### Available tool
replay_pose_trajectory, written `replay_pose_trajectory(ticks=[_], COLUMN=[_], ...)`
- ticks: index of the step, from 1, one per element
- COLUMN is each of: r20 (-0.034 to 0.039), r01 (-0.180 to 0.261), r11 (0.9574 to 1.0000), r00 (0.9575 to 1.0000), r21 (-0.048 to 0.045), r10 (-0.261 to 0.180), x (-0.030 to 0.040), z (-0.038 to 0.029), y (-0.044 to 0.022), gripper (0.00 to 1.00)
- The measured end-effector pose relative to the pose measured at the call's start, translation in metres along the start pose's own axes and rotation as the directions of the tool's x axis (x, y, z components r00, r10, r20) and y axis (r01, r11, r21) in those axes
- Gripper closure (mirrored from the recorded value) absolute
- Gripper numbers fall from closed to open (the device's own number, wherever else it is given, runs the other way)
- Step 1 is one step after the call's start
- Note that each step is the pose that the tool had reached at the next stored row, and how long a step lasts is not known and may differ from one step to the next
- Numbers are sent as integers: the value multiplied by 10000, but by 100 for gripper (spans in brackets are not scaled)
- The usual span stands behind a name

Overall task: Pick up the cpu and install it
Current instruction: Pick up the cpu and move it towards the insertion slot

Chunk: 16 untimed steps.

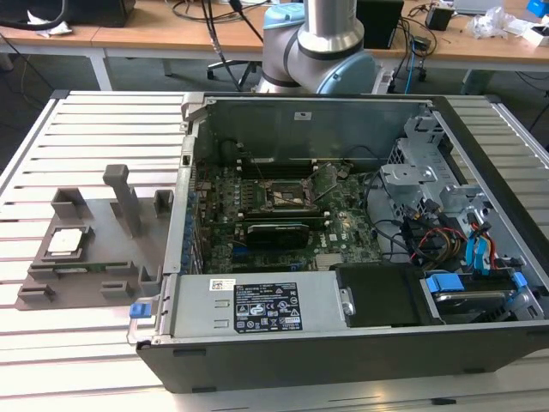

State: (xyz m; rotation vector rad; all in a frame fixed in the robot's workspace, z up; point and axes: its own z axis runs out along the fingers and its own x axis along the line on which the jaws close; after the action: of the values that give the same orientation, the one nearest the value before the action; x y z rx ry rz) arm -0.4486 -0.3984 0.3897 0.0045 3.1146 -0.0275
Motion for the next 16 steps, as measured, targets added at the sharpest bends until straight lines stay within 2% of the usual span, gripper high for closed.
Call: replay_pose_trajectory(ticks=[7, 16], r20=[-2, -1], r01=[0, 0], r11=[10000, 10000], r00=[10000, 10000], r21=[1, 0], r10=[0, 0], x=[-2, -2], z=[63, 185], y=[0, 2], gripper=[34, 34])
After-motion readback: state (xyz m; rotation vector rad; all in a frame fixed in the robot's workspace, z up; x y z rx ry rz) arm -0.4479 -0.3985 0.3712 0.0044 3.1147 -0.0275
